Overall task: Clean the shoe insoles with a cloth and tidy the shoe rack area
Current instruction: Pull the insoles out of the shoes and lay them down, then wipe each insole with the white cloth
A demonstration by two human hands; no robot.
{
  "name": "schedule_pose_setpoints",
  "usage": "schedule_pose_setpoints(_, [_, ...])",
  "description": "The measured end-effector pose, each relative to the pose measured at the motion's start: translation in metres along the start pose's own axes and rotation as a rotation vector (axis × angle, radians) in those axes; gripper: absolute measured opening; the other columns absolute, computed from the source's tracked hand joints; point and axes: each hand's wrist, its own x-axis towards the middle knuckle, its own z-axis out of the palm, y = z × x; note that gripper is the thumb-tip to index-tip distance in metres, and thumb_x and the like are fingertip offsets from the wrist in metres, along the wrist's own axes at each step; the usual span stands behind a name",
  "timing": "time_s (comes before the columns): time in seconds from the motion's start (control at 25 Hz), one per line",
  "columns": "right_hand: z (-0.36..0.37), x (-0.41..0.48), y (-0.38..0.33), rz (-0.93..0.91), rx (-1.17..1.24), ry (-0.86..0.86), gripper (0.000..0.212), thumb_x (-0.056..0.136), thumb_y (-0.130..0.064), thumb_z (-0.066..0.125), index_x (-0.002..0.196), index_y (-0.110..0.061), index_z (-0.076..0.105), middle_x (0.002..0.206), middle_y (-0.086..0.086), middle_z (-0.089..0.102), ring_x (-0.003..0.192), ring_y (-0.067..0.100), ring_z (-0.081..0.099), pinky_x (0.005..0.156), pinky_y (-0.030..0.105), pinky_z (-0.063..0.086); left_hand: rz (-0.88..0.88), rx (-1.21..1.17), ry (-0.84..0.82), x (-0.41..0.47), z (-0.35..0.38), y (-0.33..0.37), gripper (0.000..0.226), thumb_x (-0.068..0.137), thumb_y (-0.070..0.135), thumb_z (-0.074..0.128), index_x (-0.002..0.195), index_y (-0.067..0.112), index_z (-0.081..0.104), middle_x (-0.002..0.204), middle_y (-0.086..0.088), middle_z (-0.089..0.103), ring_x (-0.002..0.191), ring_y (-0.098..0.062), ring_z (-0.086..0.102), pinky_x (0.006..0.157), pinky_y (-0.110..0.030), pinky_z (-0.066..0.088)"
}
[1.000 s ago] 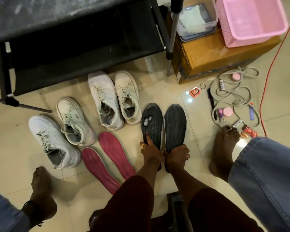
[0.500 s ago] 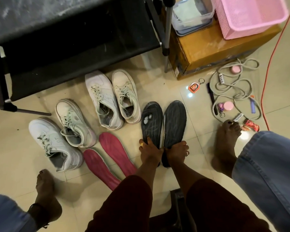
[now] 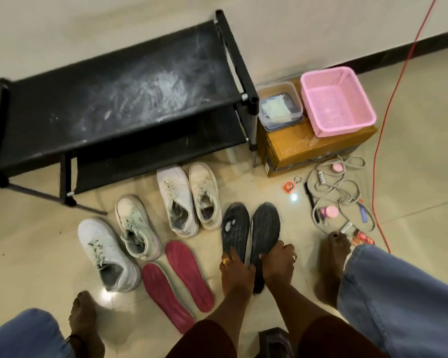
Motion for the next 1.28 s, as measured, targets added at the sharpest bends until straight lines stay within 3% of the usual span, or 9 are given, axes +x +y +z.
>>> schedule_pose_setpoints(0.16, [-0.053,0.008,-0.025,-0.168,-0.043,0.118,0.037,0.086,-0.027,0.059,0.115,-0.009,0.046,0.114,0.011,0.045,0.104,0.026,0.05,0.084,0.031,0.046,0.167,-0.052,0.07,-0.012,-0.037,0.063,0.069,0.098,0.042,0.04,0.151,0.01,0.01,0.155,-0.013,0.02,0.142,-0.026,0.02,0.115,-0.031,0.016])
schedule_pose_setpoints(0.36, [-0.12,0.053,-0.062,-0.244,-0.028,0.268,0.03,0.087,-0.022,0.057,0.111,-0.004,0.052,0.116,0.017,0.048,0.104,0.033,0.051,0.083,0.036,0.044,0.39,-0.043,0.162,0.004,-0.081,0.15,0.053,0.099,0.024,0.04,0.148,0.012,0.022,0.153,-0.008,0.024,0.14,-0.022,0.024,0.112,-0.029,0.022])
schedule_pose_setpoints(0.48, [-0.153,0.093,-0.086,-0.356,-0.093,0.359,0.028,0.089,-0.02,0.055,0.113,-0.006,0.054,0.117,0.018,0.05,0.101,0.032,0.053,0.081,0.035,0.044,0.517,-0.091,0.179,0.025,-0.1,0.193,0.045,0.098,0.019,0.041,0.142,0.014,0.033,0.145,-0.009,0.036,0.132,-0.023,0.036,0.105,-0.028,0.031])
schedule_pose_setpoints(0.68, [-0.194,0.179,-0.134,-0.468,-0.203,0.395,0.027,0.092,-0.013,0.049,0.118,-0.007,0.056,0.119,0.016,0.055,0.108,0.033,0.053,0.086,0.036,0.044,0.697,0.022,0.185,0.084,-0.122,0.255,0.05,0.095,0.002,0.038,0.144,0.004,0.028,0.147,-0.015,0.034,0.135,-0.027,0.032,0.108,-0.029,0.028])
schedule_pose_setpoints(0.8, [-0.202,0.225,-0.17,-0.519,-0.097,0.355,0.027,0.091,-0.004,0.049,0.115,-0.003,0.062,0.114,0.019,0.061,0.103,0.033,0.059,0.087,0.036,0.047,0.709,0.127,0.209,0.126,-0.127,0.276,0.058,0.092,-0.004,0.037,0.146,-0.001,0.018,0.152,-0.017,0.023,0.142,-0.027,0.016,0.116,-0.028,0.012])
schedule_pose_setpoints(0.92, [-0.203,0.259,-0.199,-0.545,-0.08,0.317,0.028,0.093,-0.005,0.048,0.118,-0.001,0.06,0.116,0.018,0.062,0.105,0.031,0.06,0.092,0.034,0.046,0.673,0.139,0.286,0.166,-0.116,0.278,0.062,0.09,0.0,0.038,0.147,0.0,0.014,0.154,-0.015,0.018,0.144,-0.027,0.008,0.119,-0.036,0.007])
schedule_pose_setpoints(1.08, [-0.197,0.285,-0.222,-0.471,-0.011,0.297,0.028,0.095,-0.005,0.043,0.118,0.006,0.052,0.118,0.02,0.058,0.109,0.034,0.055,0.086,0.01,0.041,0.657,0.198,0.309,0.184,-0.103,0.269,0.062,0.093,0.0,0.034,0.15,0.007,0.01,0.158,-0.01,0.008,0.146,-0.026,-0.001,0.118,-0.036,0.004])
schedule_pose_setpoints(1.2, [-0.185,0.292,-0.225,-0.433,-0.02,0.335,0.029,0.092,-0.003,0.048,0.121,0.002,0.049,0.122,0.02,0.055,0.114,0.033,0.053,0.095,0.034,0.044,0.679,0.165,0.304,0.198,-0.097,0.263,0.065,0.094,0.001,0.041,0.15,0.009,0.008,0.158,-0.007,0.006,0.146,-0.025,-0.004,0.117,-0.035,0.007])
schedule_pose_setpoints(1.28, [-0.181,0.295,-0.228,-0.391,-0.058,0.361,0.032,0.09,0.0,0.047,0.122,-0.001,0.05,0.124,0.019,0.054,0.116,0.033,0.053,0.095,0.039,0.045,0.723,0.178,0.335,0.205,-0.093,0.261,0.069,0.093,0.007,0.049,0.15,0.008,0.01,0.157,-0.007,0.01,0.146,-0.025,-0.002,0.117,-0.035,0.009])
